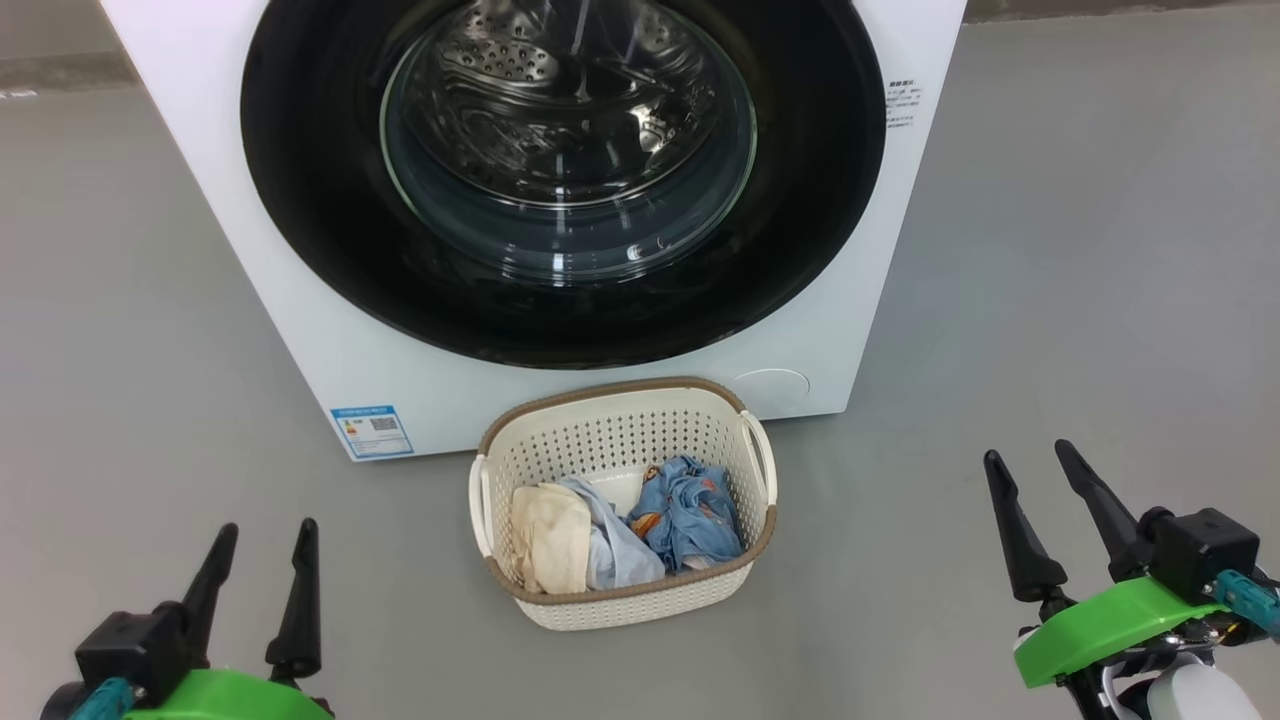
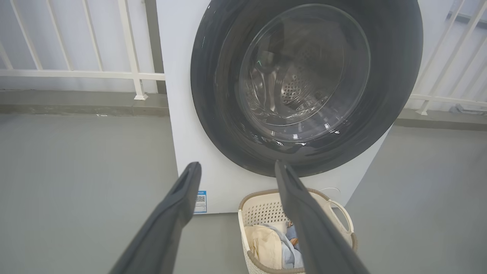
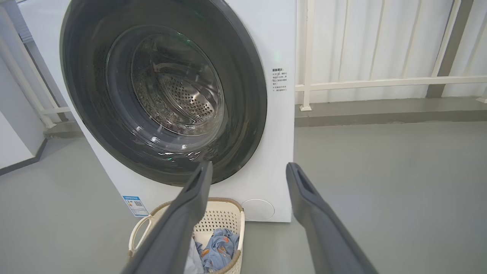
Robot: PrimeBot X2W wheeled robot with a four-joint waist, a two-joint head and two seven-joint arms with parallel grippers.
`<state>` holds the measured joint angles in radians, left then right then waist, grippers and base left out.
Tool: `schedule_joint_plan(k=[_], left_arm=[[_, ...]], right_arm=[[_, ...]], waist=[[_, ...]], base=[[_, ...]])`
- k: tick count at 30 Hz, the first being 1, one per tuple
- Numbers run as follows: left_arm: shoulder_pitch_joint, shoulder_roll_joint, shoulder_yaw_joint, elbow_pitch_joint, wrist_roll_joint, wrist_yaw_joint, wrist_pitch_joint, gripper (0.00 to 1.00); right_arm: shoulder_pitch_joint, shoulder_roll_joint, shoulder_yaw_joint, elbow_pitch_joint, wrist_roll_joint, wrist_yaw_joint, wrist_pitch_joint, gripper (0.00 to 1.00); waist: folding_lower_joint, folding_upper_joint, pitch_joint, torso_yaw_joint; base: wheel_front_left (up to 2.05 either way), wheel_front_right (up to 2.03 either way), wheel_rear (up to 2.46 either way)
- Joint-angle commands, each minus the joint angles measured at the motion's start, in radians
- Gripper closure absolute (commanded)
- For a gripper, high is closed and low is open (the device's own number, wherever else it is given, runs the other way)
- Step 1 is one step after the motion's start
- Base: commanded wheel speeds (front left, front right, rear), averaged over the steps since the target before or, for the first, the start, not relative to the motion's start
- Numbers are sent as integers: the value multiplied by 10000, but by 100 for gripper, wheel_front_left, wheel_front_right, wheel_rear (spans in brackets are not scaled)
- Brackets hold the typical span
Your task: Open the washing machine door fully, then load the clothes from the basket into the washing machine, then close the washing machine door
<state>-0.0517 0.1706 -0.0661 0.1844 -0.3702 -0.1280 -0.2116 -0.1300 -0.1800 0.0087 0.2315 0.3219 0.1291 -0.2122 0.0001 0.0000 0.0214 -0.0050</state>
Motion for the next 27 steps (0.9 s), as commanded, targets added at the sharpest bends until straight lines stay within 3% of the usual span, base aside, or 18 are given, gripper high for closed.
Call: schedule_joint_plan(k=[1, 12, 27], left_arm=[[-469, 322, 267, -336, 477, -24, -193, 0], [-467, 384, 276, -246, 1527, -27, -502, 0], [-433, 325, 361, -123, 1465, -27, -502, 0]], right_arm=[[-417, -216, 258, -283, -500, 14, -189, 0], [-482, -338, 444, -105, -1403, 16, -496, 0], [-491, -309, 430, 116, -1302, 16, -496, 0]], waist=[[-1, 0, -23, -2], [-1, 0, -73, -11], [-1, 0, -107, -4]], base=[[0, 0, 0], [0, 0, 0], [0, 0, 0]])
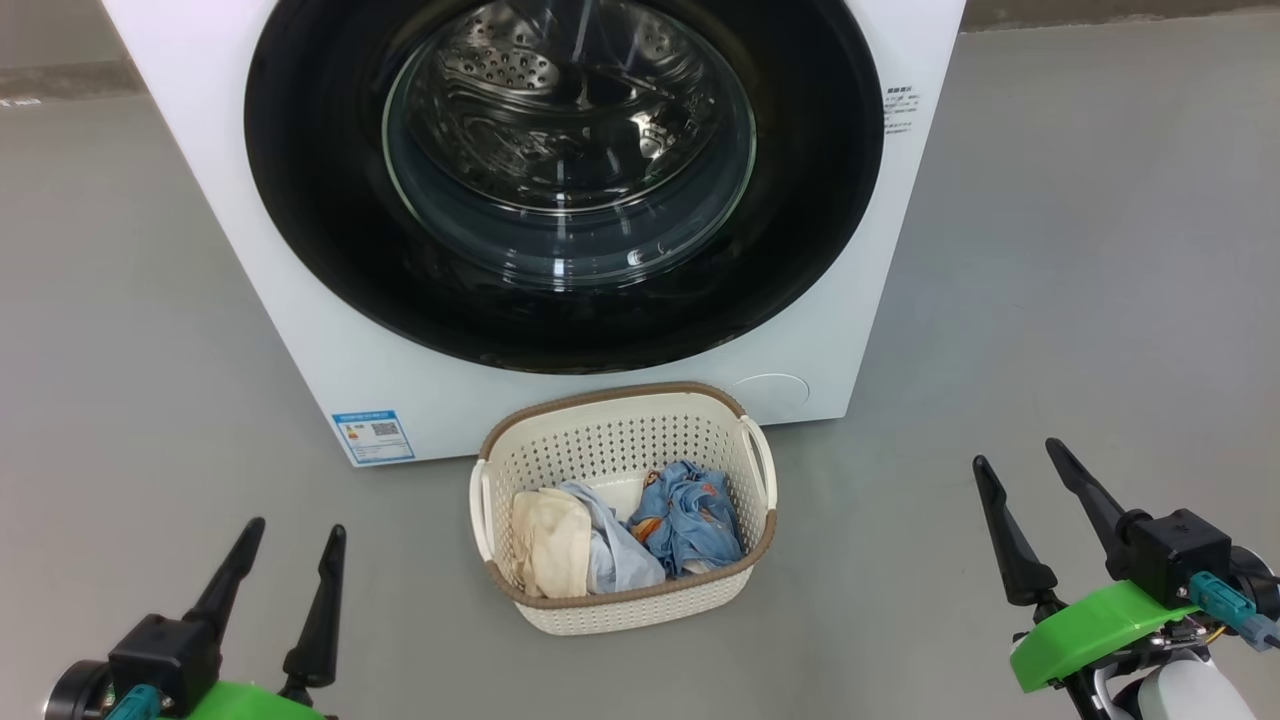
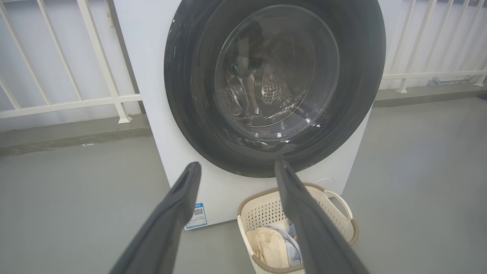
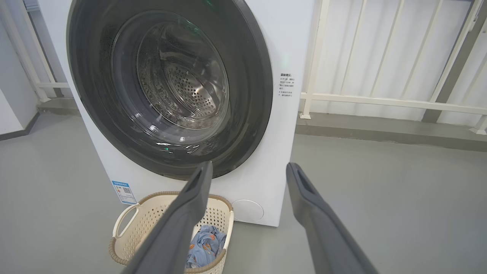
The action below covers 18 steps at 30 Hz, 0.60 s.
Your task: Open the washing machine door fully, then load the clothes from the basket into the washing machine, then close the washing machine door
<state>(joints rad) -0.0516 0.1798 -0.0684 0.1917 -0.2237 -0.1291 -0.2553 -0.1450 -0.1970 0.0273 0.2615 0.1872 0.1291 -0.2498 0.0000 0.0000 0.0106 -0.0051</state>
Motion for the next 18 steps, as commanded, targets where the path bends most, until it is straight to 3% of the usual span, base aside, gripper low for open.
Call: schedule_joint_plan(k=[1, 18], left_arm=[[-433, 229, 390, -203, 0, -16, -65, 0], [-389, 123, 619, -228, 65, -16, -65, 0]], right_arm=[[-345, -135, 238, -162, 56, 16, -120, 0], [-351, -97, 204, -68, 55, 16, -120, 0]], waist=[[0, 0, 0, -3], [0, 0, -48, -25]], base=[[0, 0, 0], [0, 0, 0]])
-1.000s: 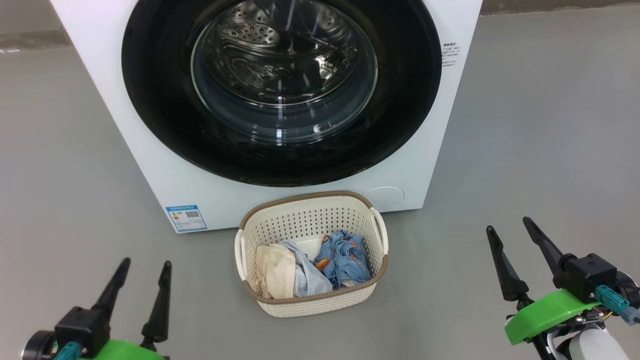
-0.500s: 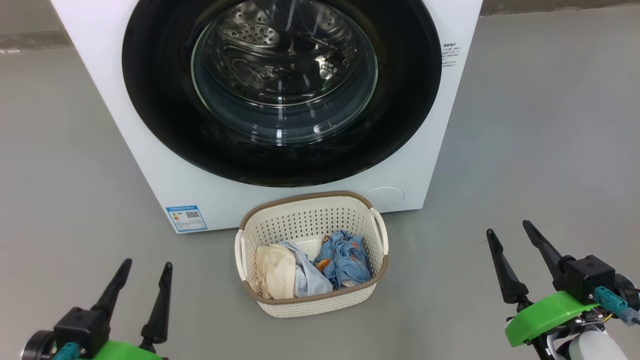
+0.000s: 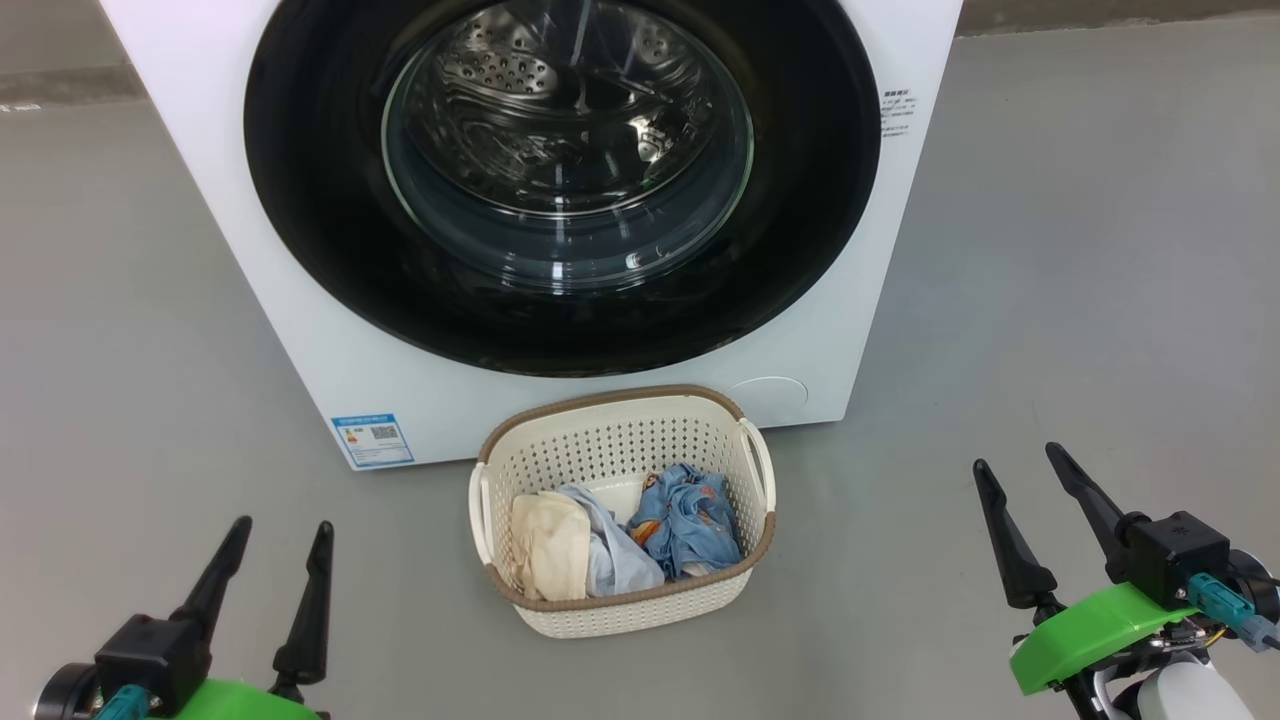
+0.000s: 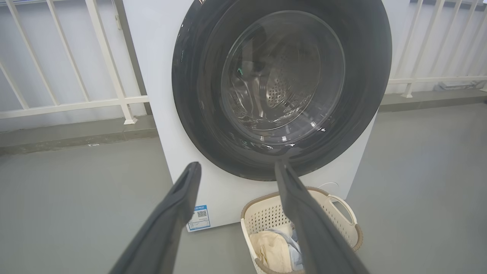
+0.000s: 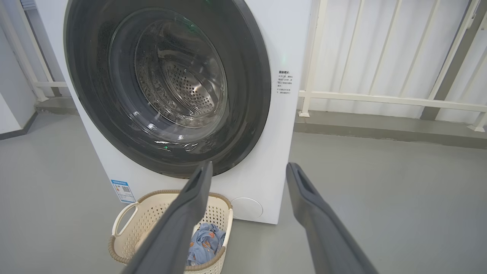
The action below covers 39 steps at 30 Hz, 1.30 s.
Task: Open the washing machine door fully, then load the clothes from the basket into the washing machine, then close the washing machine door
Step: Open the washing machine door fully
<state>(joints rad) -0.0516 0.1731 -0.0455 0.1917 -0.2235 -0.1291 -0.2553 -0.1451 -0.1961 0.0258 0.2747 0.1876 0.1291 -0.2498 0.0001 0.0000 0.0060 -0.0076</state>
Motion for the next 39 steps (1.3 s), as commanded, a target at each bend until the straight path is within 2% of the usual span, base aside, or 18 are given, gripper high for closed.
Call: schedule_joint_plan(k=[1, 17, 26, 39], left_arm=[[-384, 179, 400, -235, 76, -16, -65, 0], [-488, 269, 252, 226, -262, -16, -65, 0], [-551, 307, 317, 380, 10, -16, -65, 0], [-633, 226, 356, 390, -42, -16, -65, 0]], right_arm=[[-351, -106, 220, -198, 46, 16, -120, 0], [-373, -82, 254, -207, 29, 16, -120, 0], [-387, -71, 195, -254, -4, 16, -120, 0], [-387, -44, 82, -260, -39, 16, -120, 0]], waist=[[0, 0, -2, 0], [0, 0, 15, 5], [0, 0, 62, -10], [0, 0, 152, -17]], base=[[0, 0, 0], [0, 0, 0], [6, 6, -13], [75, 75, -151]])
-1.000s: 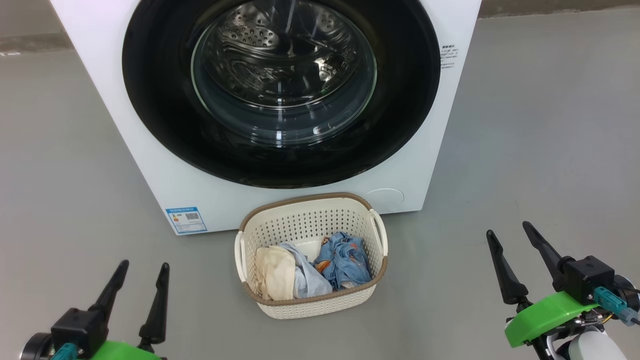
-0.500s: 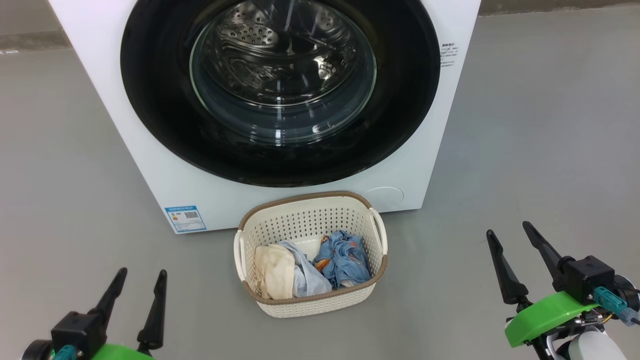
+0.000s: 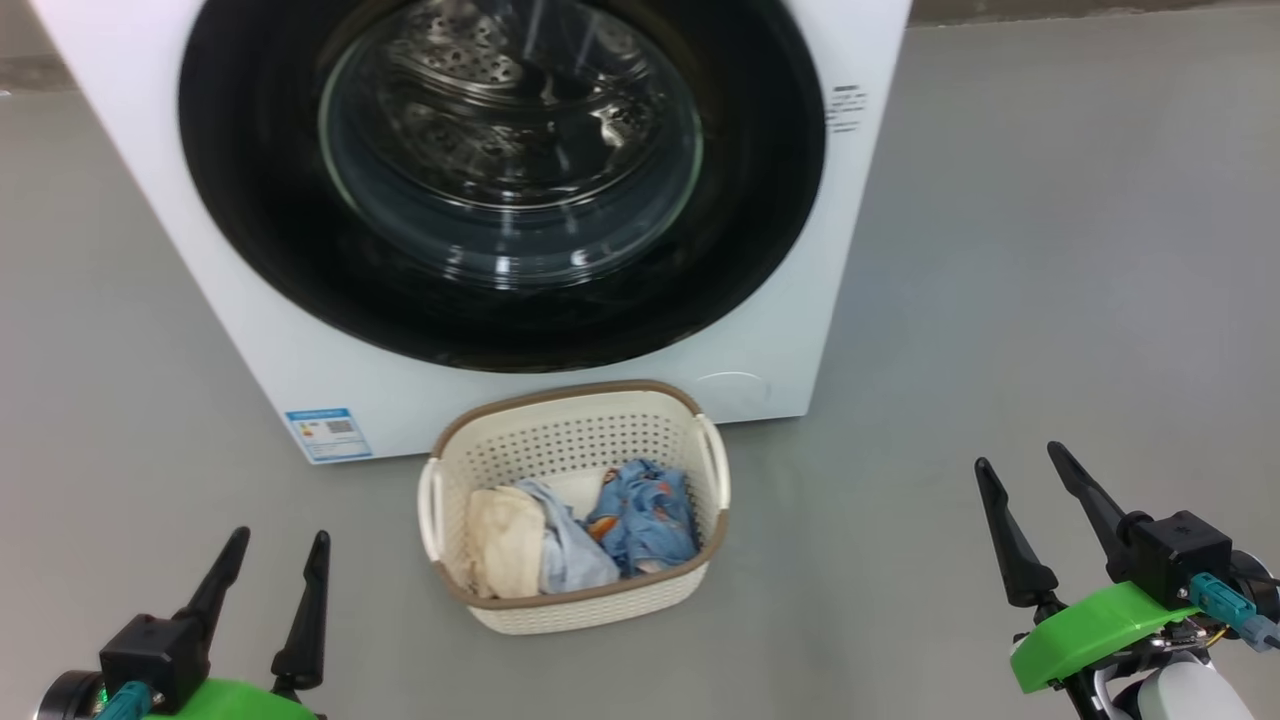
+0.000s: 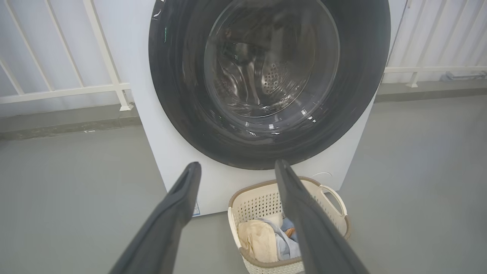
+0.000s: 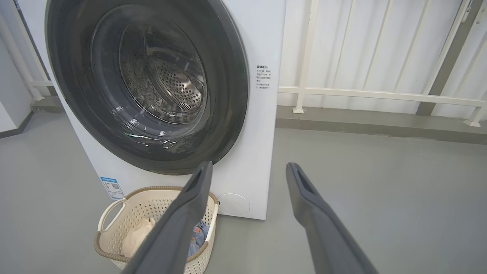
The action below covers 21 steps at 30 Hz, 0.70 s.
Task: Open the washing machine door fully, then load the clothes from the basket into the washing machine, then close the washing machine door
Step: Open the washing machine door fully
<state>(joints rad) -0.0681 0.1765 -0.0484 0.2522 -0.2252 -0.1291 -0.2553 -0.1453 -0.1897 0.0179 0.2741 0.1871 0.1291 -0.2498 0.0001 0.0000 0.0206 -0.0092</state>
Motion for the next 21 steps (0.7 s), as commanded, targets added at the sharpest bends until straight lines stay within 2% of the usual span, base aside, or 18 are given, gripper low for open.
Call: schedule_joint_plan(k=[1, 7, 11, 21], left_arm=[[-470, 191, 388, -209, -27, -16, -65, 0], [-587, 68, 533, -305, -277, -16, -65, 0], [-614, 8, 732, -488, 165, -8, -65, 0], [-332, -93, 696, -735, 366, -13, -65, 0]], right_arm=[[-382, -102, 152, -252, -36, 16, -120, 0], [-400, -67, 101, -268, -45, 16, -120, 0], [-435, -24, 49, -303, -57, 16, -120, 0], [-359, -36, 38, -345, -47, 16, -120, 0]], waist=[[0, 0, 13, -2], [0, 0, 117, 3], [0, 0, 196, 11], [0, 0, 112, 27]], base=[[123, 123, -246], [122, 122, -245], [93, 93, -186], [36, 36, -71]])
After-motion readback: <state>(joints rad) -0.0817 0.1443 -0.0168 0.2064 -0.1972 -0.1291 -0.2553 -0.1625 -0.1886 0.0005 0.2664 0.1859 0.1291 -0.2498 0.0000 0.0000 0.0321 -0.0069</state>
